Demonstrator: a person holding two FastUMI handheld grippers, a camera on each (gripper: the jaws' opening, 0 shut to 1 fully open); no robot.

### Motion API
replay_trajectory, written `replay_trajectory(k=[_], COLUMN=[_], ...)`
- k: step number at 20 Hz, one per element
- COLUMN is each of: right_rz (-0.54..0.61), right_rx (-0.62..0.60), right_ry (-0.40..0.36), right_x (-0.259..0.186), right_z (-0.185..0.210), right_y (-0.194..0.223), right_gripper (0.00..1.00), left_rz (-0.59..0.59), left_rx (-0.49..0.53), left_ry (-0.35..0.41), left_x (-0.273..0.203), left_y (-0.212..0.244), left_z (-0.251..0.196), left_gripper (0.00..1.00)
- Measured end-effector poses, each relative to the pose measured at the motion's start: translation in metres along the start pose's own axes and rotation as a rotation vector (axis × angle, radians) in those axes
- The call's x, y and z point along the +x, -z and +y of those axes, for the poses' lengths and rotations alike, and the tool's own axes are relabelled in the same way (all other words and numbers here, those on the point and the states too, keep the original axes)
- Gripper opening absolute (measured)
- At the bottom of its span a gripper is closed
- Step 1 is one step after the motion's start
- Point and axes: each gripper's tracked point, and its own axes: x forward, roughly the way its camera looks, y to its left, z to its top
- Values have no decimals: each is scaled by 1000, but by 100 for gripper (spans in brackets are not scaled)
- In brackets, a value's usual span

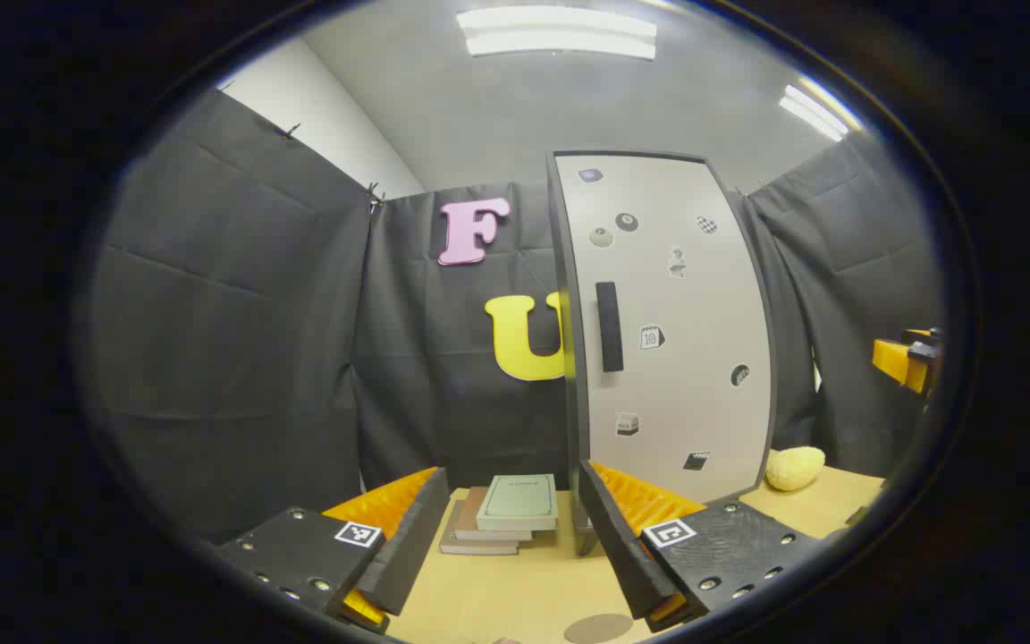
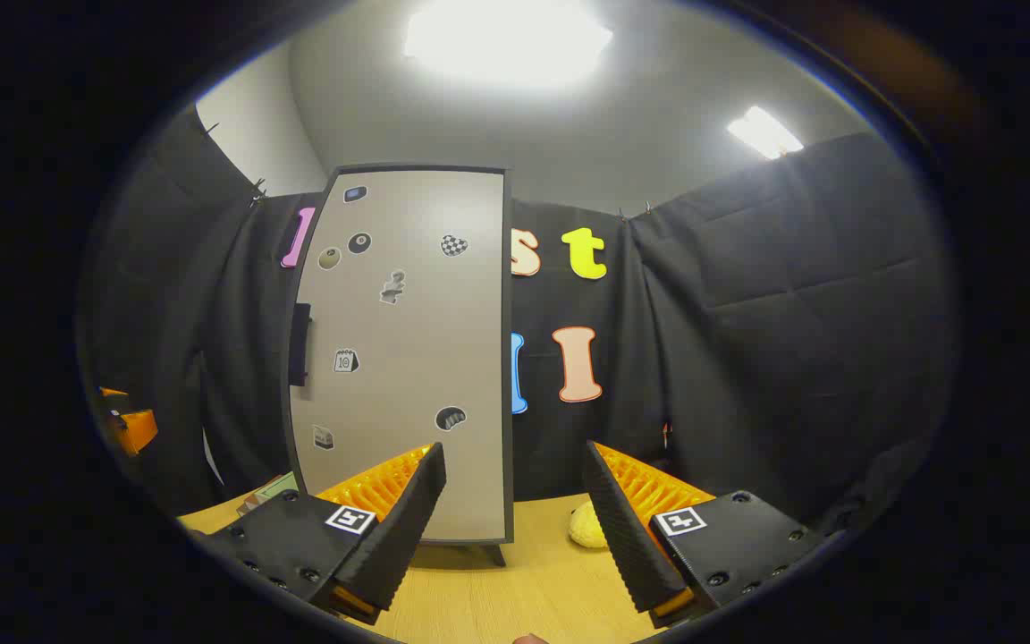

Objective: Open the cabinet door with the right hand, grasp the bottle in the cabinet with the left hand and place it on the coaster, then close the cabinet door with the right hand.

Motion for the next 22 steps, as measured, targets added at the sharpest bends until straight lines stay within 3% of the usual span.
replay_trajectory(k=[19, 22], right_rz=[11, 11], right_rx=[-13, 2], right_ry=[-61, -95], right_x=[4, 10], right_z=[1, 19], right_y=[-6, -13], right_gripper=[97, 98], left_rz=[-15, -15], left_rx=[6, 10], left_ry=[-18, -36], left_x=[-8, -11], left_y=[-7, -6], left_z=[3, 13], left_gripper=[90, 89])
